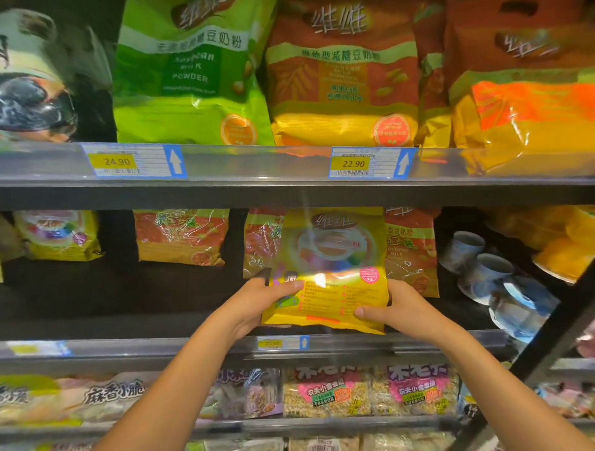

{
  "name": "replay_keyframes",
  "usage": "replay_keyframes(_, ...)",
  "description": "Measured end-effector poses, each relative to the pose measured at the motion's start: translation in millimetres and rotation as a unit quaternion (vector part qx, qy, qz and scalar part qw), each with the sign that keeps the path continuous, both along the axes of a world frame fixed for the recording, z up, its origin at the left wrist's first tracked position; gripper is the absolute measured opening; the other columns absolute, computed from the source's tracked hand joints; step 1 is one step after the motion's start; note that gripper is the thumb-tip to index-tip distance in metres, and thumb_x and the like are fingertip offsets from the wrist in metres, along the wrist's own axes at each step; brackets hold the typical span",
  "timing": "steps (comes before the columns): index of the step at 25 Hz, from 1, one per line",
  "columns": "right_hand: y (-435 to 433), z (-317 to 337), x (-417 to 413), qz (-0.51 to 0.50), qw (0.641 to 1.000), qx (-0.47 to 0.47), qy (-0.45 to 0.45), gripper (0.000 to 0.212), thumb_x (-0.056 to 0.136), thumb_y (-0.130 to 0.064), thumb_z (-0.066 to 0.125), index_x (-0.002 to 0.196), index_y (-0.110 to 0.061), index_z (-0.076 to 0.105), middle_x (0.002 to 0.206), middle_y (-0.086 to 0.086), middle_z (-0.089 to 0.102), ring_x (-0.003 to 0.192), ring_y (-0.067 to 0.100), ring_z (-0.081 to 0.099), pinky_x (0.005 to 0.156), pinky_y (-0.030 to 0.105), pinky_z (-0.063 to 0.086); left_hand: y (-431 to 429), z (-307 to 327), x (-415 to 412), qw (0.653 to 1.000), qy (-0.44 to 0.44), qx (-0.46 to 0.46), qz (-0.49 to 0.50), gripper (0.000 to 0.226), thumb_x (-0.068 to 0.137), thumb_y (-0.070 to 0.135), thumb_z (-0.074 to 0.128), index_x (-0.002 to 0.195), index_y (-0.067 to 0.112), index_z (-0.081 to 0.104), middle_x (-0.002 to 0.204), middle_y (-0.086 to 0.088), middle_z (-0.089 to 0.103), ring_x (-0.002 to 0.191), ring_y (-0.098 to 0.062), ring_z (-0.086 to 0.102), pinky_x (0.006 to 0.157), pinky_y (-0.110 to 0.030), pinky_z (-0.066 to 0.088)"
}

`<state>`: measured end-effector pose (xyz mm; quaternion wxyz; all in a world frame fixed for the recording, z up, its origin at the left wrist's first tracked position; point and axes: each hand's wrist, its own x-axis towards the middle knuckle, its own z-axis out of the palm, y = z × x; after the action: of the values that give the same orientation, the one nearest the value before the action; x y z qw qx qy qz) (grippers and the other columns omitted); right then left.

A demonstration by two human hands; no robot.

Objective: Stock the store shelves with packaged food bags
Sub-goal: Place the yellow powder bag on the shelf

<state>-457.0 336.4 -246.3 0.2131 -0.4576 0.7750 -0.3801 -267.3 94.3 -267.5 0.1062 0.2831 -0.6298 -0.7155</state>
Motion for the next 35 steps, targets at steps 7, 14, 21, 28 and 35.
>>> replay_keyframes(7, 17, -5, 45, 0.045, 0.996, -0.001, -0.079, 0.041, 0.084, -0.033, 0.085, 0.123, -0.033, 0.070, 0.119, -0.019, 0.077, 0.110, 0.003, 0.073, 0.102, 0.037, 0.057, 36, -8, 47, 0.997, 0.060, 0.009, 0.048, 0.061, 0.075, 0.030, 0.093, 0.125, 0.015, 0.063, 0.121, -0.013, 0.076, 0.113, -0.033, 0.073, 0.104, -0.060, 0.053)
replay_keyframes(14, -1, -16, 103, 0.034, 0.879, -0.058, -0.472, 0.057, 0.098, -0.055, 0.060, 0.141, -0.018, 0.060, 0.140, 0.013, 0.067, 0.130, 0.031, 0.064, 0.111, 0.052, 0.051, 48, -15, 129, 0.993, 0.083, -0.003, 0.079, 0.065, 0.069, 0.027, 0.094, 0.127, 0.020, 0.063, 0.121, -0.012, 0.076, 0.114, -0.035, 0.072, 0.104, -0.062, 0.052)
replay_keyframes(21, -49, -21, 216, 0.011, 0.838, -0.070, -0.542, 0.052, 0.096, -0.036, 0.064, 0.143, -0.014, 0.060, 0.137, 0.021, 0.068, 0.127, 0.041, 0.065, 0.112, 0.058, 0.045, 49, -23, 257, 0.988, 0.087, 0.013, 0.125, 0.061, 0.076, 0.012, 0.085, 0.132, 0.018, 0.061, 0.119, -0.012, 0.078, 0.115, -0.034, 0.072, 0.104, -0.055, 0.054)
replay_keyframes(28, -99, -27, 344, 0.032, 0.865, -0.074, -0.496, 0.053, 0.089, -0.026, 0.070, 0.139, -0.012, 0.059, 0.125, 0.021, 0.074, 0.109, 0.041, 0.074, 0.085, 0.053, 0.064, 30, -35, 398, 0.981, 0.077, 0.002, 0.179, 0.051, 0.084, 0.013, 0.083, 0.129, 0.026, 0.064, 0.117, 0.000, 0.080, 0.113, -0.023, 0.074, 0.105, -0.048, 0.055)
replay_keyframes(35, -152, -18, 435, 0.051, 0.885, -0.090, -0.455, 0.053, 0.083, -0.024, 0.077, 0.132, -0.013, 0.061, 0.116, 0.017, 0.078, 0.099, 0.036, 0.078, 0.077, 0.047, 0.066, -1, -30, 496, 0.973, 0.075, -0.019, 0.216, 0.052, 0.086, 0.026, 0.082, 0.132, 0.036, 0.061, 0.124, 0.003, 0.077, 0.116, -0.022, 0.072, 0.103, -0.049, 0.056)
